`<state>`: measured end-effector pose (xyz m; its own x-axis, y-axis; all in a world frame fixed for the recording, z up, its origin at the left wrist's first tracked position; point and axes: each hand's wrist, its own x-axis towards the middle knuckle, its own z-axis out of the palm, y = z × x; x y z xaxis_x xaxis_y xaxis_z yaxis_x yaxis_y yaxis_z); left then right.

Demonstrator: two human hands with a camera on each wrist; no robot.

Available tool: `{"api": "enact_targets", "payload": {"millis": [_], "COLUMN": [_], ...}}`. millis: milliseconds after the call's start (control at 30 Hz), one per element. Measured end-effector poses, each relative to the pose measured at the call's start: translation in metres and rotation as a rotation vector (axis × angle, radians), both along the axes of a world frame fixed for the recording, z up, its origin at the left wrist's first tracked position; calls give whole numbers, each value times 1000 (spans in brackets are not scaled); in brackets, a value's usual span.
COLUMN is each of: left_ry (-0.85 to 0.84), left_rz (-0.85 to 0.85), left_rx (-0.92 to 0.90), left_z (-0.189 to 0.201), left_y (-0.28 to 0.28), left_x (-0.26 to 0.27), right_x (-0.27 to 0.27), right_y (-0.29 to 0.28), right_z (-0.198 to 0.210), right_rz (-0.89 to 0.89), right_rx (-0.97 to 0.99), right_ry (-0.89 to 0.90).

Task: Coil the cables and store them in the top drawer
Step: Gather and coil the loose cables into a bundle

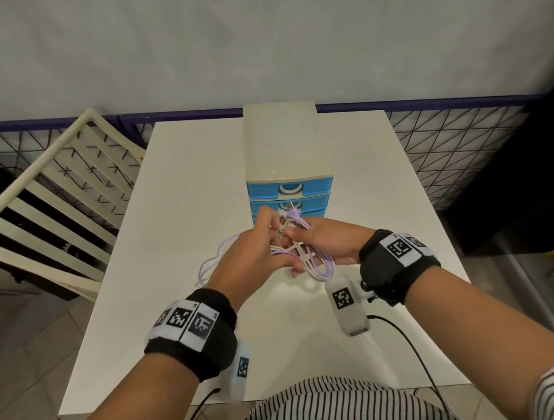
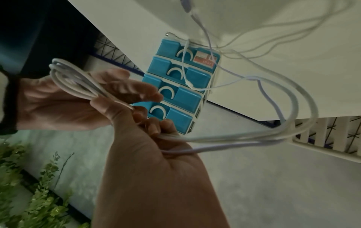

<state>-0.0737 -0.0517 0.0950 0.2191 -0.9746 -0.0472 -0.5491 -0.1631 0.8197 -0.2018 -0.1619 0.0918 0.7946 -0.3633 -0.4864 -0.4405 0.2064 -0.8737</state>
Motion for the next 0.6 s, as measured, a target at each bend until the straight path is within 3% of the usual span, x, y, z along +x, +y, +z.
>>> {"api": "enact_targets", "payload": {"millis": [100, 233, 333, 467, 600], "left_ry": [-74, -249, -274, -177, -6], "left_rz": [48, 101, 111, 68, -120], "left_rx": [-4, 30, 87, 225, 373], "left_z": [4, 6, 4, 5, 2], "left_y": [-1, -2, -5, -12, -5], "left_x": [0, 3, 5, 12, 38], "right_x": [-1, -2, -2, 2, -6], "right_y": [6, 7, 4, 0, -17], "right_z": [6, 12, 11, 8, 1], "right_rz": [91, 231, 266, 217, -44], "right_rx": [79, -1, -13, -137, -235], "right_ry": [-17, -16, -3, -2, 31]}}
